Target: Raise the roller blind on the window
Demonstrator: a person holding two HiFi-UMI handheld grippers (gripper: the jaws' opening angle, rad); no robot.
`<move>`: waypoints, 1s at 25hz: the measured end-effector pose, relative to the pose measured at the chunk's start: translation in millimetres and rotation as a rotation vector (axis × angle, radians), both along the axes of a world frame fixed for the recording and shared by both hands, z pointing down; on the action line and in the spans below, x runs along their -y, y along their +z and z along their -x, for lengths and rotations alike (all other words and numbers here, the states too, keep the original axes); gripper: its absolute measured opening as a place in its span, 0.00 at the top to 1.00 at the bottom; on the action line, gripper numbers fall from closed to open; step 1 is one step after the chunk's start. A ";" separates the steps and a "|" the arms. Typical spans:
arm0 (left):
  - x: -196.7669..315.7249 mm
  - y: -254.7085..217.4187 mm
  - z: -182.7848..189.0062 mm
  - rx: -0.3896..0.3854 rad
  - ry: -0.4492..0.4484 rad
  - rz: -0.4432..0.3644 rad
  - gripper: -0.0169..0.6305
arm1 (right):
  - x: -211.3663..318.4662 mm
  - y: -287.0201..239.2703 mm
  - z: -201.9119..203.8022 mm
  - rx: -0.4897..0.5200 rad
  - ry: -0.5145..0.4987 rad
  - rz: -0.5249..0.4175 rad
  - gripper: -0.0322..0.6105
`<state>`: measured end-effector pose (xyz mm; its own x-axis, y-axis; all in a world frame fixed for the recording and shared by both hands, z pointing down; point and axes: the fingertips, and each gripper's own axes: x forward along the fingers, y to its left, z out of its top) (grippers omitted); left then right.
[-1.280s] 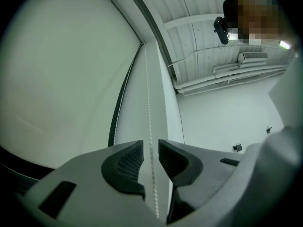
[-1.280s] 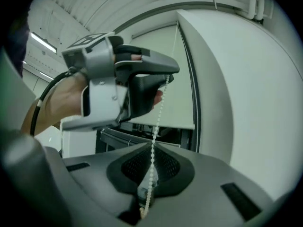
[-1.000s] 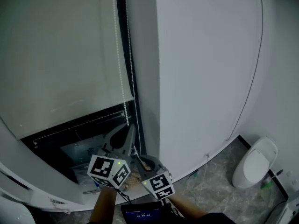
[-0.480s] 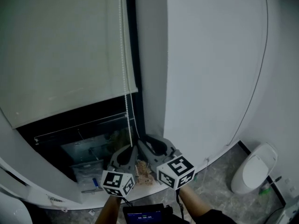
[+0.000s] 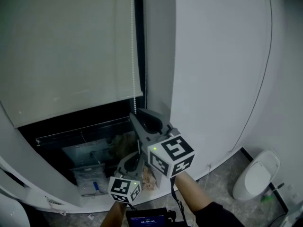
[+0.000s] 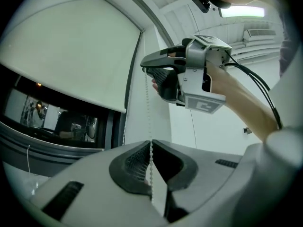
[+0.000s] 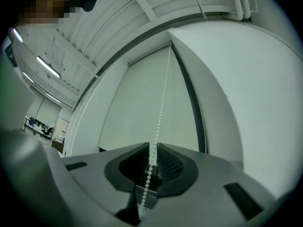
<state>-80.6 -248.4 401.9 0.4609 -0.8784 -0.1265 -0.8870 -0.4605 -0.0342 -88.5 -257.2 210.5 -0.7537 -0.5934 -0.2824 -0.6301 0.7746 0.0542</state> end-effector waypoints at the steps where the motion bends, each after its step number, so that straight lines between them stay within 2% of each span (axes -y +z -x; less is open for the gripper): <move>1: -1.5 0.9 -0.7 0.001 0.002 0.001 0.94 | 0.7 1.1 -0.5 0.002 0.010 0.005 0.90; 2: -2.8 3.0 -1.8 0.003 0.006 0.006 0.94 | 0.3 3.8 -0.8 0.002 0.014 0.010 0.93; 6: -9.2 30.3 -6.1 0.001 0.029 0.080 0.94 | -3.9 30.5 1.9 -0.056 0.021 0.017 0.93; 10: -20.4 51.7 7.6 -0.103 0.068 0.126 0.94 | -6.5 55.0 -6.3 -0.063 0.049 0.015 0.94; 13: -21.8 21.9 26.3 -0.213 0.081 0.087 0.94 | -8.0 68.9 -6.1 -0.090 0.048 0.023 0.94; 15: -23.0 -13.4 34.7 -0.241 0.086 0.028 0.94 | -10.7 85.4 -3.2 -0.107 0.039 0.048 0.94; 20: -23.1 -94.5 31.2 -0.189 0.103 -0.081 0.94 | -23.1 126.1 2.1 -0.149 0.026 0.092 0.94; 25: -15.0 -137.4 13.6 -0.108 0.129 -0.136 0.94 | -28.2 163.7 6.1 -0.183 0.020 0.141 0.94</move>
<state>-94.2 -233.4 264.4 0.5462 -0.7843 -0.2943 -0.8227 -0.5684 -0.0119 -94.6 -229.0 374.3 -0.7724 -0.6328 -0.0549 -0.6352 0.7700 0.0611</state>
